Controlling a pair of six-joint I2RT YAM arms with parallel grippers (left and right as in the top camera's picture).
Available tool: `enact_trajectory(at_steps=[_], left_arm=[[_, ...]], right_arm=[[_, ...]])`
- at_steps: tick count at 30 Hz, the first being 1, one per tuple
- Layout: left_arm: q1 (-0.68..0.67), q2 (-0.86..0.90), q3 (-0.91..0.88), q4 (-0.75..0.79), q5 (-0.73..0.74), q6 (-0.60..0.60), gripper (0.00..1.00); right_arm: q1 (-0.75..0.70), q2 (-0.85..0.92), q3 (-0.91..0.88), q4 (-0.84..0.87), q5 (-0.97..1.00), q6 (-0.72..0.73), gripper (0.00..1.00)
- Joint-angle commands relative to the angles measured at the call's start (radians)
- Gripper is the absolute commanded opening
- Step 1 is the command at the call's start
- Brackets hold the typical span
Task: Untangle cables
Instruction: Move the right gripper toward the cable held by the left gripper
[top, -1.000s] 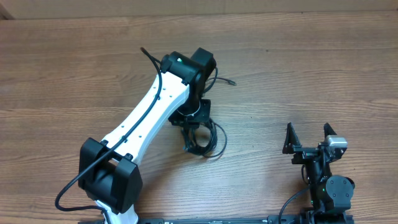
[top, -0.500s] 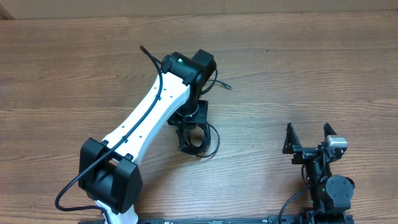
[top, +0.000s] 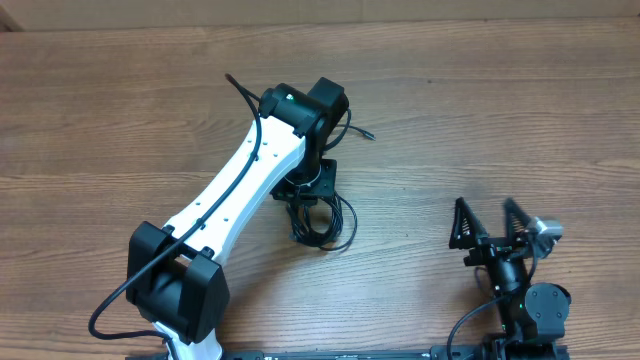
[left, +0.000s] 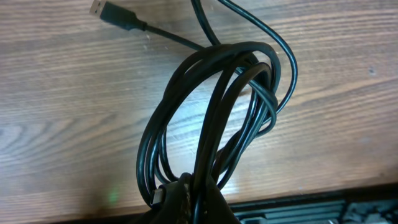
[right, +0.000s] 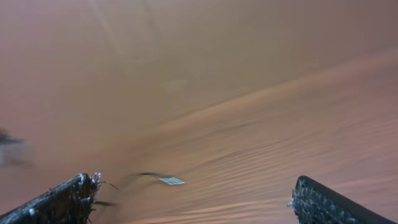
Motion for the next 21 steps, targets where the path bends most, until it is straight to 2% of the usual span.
enact_trajectory(at_steps=[1,4,10,12,15,21], left_arm=[[-0.008,-0.002,0.014,-0.009,0.069,-0.055,0.04],[-0.008,-0.002,0.014,-0.018,0.074,-0.090,0.04],[-0.021,-0.002,0.014,-0.030,0.071,-0.090,0.04],[-0.028,-0.002,0.014,-0.030,0.053,-0.090,0.04],[-0.037,-0.002,0.014,-0.048,0.026,-0.088,0.04],[-0.046,-0.002,0.014,-0.063,-0.018,-0.071,0.04]], right_arm=[[-0.003,-0.010,-0.011,0.014,-0.236,0.452,1.00],[-0.003,-0.010,-0.011,0.018,-0.282,0.617,1.00],[-0.003,-0.010,-0.010,0.130,-0.212,0.753,1.00],[-0.003,-0.010,-0.010,0.206,-0.273,0.694,1.00],[-0.003,-0.010,-0.005,0.280,-0.424,0.466,1.00],[-0.003,0.018,0.113,0.071,-0.459,0.347,1.00]])
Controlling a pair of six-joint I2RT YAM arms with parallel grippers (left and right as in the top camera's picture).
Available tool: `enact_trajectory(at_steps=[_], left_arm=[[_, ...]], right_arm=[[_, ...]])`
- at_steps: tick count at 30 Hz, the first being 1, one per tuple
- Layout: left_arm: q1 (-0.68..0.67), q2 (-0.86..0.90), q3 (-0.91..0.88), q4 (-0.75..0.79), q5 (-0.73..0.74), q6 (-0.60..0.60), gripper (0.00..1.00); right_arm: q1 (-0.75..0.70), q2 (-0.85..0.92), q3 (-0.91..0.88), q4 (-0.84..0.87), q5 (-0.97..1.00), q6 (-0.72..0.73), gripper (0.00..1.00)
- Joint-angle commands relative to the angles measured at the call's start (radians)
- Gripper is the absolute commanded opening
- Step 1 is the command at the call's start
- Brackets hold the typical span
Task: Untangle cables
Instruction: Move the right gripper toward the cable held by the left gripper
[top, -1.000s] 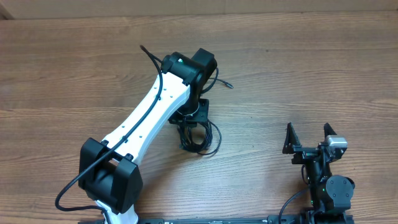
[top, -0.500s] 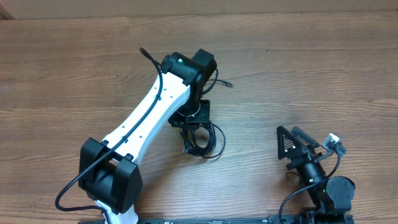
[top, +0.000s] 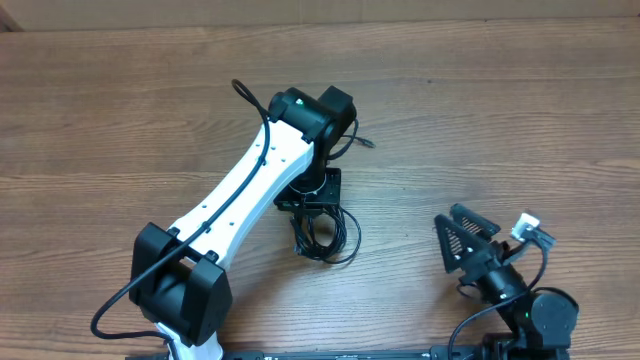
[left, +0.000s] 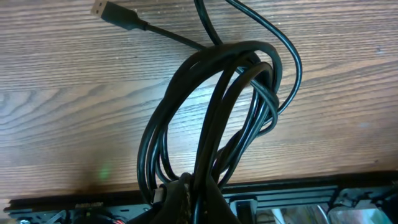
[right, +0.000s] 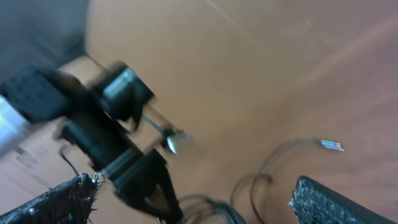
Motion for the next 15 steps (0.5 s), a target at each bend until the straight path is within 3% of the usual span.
enact_trajectory(at_steps=[1,9,11,15], left_arm=[[-0.006,-0.002,0.014,-0.002,-0.035,0.002,0.04],[-0.006,-0.002,0.014,0.008,-0.047,0.002,0.04],[-0.006,-0.002,0.014,0.012,-0.050,0.002,0.04],[-0.006,-0.002,0.014,0.034,-0.042,0.002,0.04]], right_arm=[[-0.003,0.026,0.112,-0.054,-0.051,-0.135,1.00],[-0.002,0.255,0.441,-0.572,0.000,-0.170,1.00],[-0.002,0.315,0.494,-0.660,-0.110,-0.163,1.00],[-0.002,0.380,0.510,-0.662,-0.446,-0.163,1.00]])
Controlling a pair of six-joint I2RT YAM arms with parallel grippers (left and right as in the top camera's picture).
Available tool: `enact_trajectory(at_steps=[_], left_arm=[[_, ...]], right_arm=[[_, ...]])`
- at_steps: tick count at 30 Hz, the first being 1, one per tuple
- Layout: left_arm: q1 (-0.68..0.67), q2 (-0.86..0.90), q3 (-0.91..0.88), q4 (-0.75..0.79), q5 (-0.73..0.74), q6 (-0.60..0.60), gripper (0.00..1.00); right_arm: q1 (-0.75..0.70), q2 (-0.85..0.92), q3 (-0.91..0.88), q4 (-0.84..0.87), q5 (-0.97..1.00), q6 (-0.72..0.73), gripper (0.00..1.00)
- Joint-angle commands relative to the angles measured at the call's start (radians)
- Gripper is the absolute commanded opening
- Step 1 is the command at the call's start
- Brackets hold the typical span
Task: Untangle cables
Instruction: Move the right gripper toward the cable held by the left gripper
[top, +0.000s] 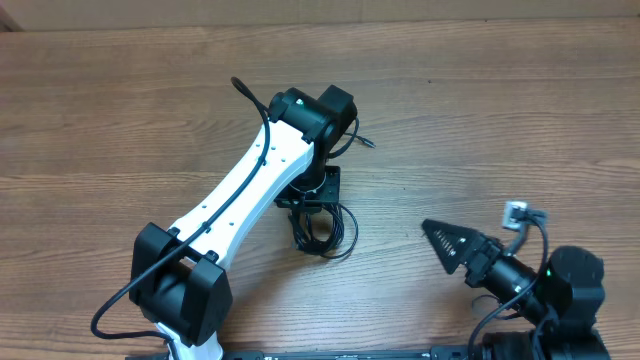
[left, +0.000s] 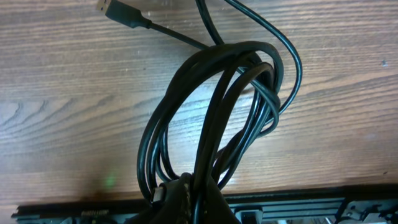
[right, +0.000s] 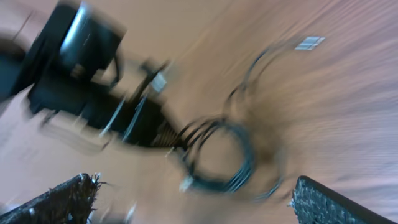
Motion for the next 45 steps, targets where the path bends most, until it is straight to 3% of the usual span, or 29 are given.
enact_trajectory(at_steps=[1,7,13,25,31,36,45], left_arm=[[-0.007,-0.002,0.014,0.020,0.011,0.001,0.04],[-0.007,-0.002,0.014,0.080,0.107,0.054,0.04],[-0.007,-0.002,0.014,0.105,0.119,0.111,0.04],[-0.007,-0.002,0.014,0.138,0.127,0.126,0.04],[-0.006,-0.005,0.014,0.203,0.260,0.167,0.04],[0.008,-0.044,0.015,0.204,0.456,0.319,0.04],[0.030,-0.199,0.015,0.208,0.448,0.369,0.04]], right_arm=[[-0.002,0.035,0.026,-0.008,-0.296,-0.014,1.00],[-0.002,0.051,0.026,0.000,-0.272,-0.007,1.00],[-0.002,0.052,0.026,0.067,-0.113,0.116,1.00],[-0.002,0.052,0.025,-0.245,0.071,0.114,1.00],[-0.002,0.052,0.024,-0.261,0.064,0.115,1.00],[-0.002,0.052,0.024,-0.256,-0.035,0.116,1.00],[-0.002,0.052,0.024,-0.246,-0.150,0.156,0.97]])
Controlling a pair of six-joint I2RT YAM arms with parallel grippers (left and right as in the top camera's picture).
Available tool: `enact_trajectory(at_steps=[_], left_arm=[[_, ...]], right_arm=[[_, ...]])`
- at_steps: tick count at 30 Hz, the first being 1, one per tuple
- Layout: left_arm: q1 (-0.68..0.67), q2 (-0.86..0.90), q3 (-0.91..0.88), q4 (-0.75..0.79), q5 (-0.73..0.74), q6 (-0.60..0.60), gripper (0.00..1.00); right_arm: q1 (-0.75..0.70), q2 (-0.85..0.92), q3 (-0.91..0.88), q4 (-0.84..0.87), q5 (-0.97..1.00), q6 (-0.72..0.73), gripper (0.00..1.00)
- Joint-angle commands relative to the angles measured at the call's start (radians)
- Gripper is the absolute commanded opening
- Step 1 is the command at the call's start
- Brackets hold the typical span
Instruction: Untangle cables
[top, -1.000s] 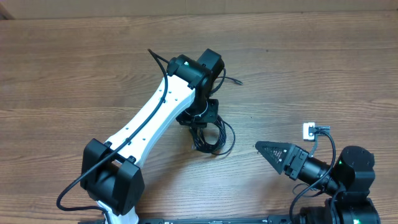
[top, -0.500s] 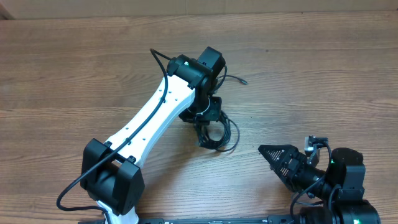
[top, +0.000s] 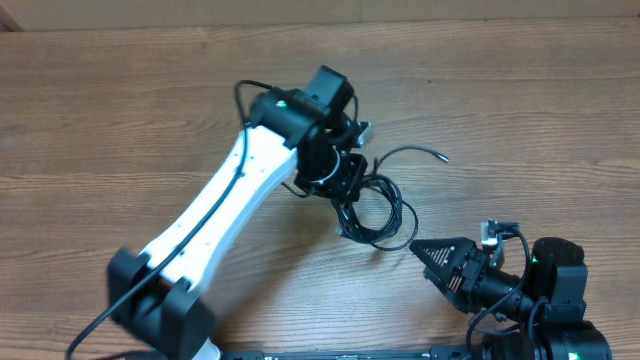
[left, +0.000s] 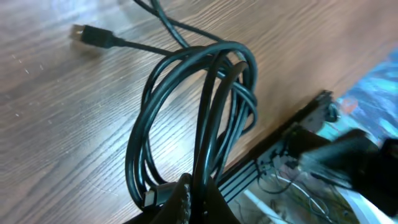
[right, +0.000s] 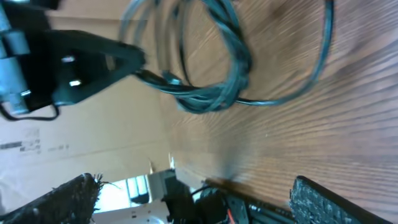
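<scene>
A black cable bundle (top: 377, 214) hangs in loops from my left gripper (top: 347, 203), which is shut on several of its strands (left: 202, 155). The loops reach down to the wooden table (top: 120, 110). One USB plug (left: 87, 34) lies on the wood, and another connector (left: 158, 196) sits beside the fingers. A loose end (top: 438, 155) arcs out to the right. My right gripper (top: 424, 252) lies turned on its side, open, pointing left just right of and below the bundle. The right wrist view shows the coil (right: 208, 68) ahead, outside the open fingers (right: 323, 199).
The table's front edge and the arms' mounting rail (left: 292, 155) lie close behind the hanging bundle. The left arm's white link (top: 220, 210) crosses the table's middle-left.
My left gripper has carried the bundle to the right and turned, and a loose end now arcs out to the right. The right gripper's tip now sits close to the bundle.
My left gripper held the bundle at the table's middle throughout. The right gripper first pointed away at the front right, open. It then faced left, then lay on its side pointing at the bundle. Now bundle and right gripper are close together.
</scene>
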Motion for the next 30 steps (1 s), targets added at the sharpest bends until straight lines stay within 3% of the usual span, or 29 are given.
enact_trajectory(at_steps=[1,9,15,20,24,30], left_arm=[[0.007,-0.090,0.015,-0.001,0.039,0.054,0.04],[0.005,-0.129,0.015,0.008,0.106,0.062,0.04],[0.005,-0.144,0.015,0.034,0.267,0.175,0.04],[0.003,-0.144,0.015,0.047,0.309,0.184,0.04],[0.003,-0.143,0.015,0.103,0.426,0.184,0.04],[0.003,-0.143,0.015,0.183,0.478,0.180,0.04]], right_arm=[[-0.002,0.001,0.021,0.026,-0.037,0.034,0.97],[-0.001,0.001,0.021,0.143,0.010,0.106,0.91],[-0.001,0.001,0.021,0.163,0.076,0.104,0.87],[-0.001,0.002,0.021,0.219,0.152,0.044,0.77],[-0.001,0.016,0.021,0.247,0.216,0.044,0.68],[-0.001,0.060,0.021,0.280,0.151,0.045,0.50]])
